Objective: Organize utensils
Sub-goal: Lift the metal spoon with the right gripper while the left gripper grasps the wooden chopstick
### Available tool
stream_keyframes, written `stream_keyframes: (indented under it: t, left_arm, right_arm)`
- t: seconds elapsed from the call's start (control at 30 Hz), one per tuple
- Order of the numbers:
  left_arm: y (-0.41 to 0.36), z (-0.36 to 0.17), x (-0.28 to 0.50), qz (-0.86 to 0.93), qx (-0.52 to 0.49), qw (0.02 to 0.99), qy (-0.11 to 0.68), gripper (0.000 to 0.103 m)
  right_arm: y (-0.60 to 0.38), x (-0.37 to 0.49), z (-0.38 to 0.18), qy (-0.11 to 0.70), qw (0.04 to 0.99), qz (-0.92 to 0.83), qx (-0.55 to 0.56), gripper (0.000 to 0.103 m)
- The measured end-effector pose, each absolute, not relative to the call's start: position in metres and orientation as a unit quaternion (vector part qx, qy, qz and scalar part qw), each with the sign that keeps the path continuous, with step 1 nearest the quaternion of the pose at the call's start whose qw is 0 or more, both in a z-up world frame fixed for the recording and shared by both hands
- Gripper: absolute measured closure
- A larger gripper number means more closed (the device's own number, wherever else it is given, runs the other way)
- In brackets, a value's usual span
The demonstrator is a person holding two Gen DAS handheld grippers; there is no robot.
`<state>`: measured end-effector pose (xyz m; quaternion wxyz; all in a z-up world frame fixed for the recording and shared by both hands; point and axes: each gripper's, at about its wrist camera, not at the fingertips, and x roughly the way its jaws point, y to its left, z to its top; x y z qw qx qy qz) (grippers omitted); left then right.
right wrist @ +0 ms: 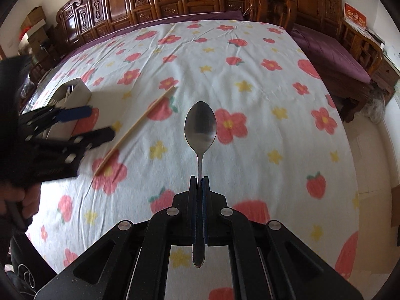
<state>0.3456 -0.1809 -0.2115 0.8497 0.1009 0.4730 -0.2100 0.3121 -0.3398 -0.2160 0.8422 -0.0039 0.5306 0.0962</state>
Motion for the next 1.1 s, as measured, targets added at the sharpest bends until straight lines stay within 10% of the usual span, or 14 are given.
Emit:
stream_keyframes:
  t: [0.9, 1.0, 1.1]
  left_arm:
    - [-0.211, -0.248, 0.364, -0.208, 0.135, 0.818, 0.518, 0.058]
    - [-0.208, -0.247, 0.363, -0.207, 0.130, 0.820, 0.518, 0.067]
    - [-0.204, -0.246, 0.363, -0.207, 0.121, 0.820, 0.520, 0.099]
  right_arm:
    - [-0.336, 0.289, -0.216, 0.534, 0.839, 0.104, 0.008, 0.098]
    - [-0.334, 0.287, -0.213, 0.533, 0.840, 0.104, 0.005, 0.098]
    - [-0.333, 0.284, -0.212, 0.533, 0.840, 0.102, 0.005, 0.098]
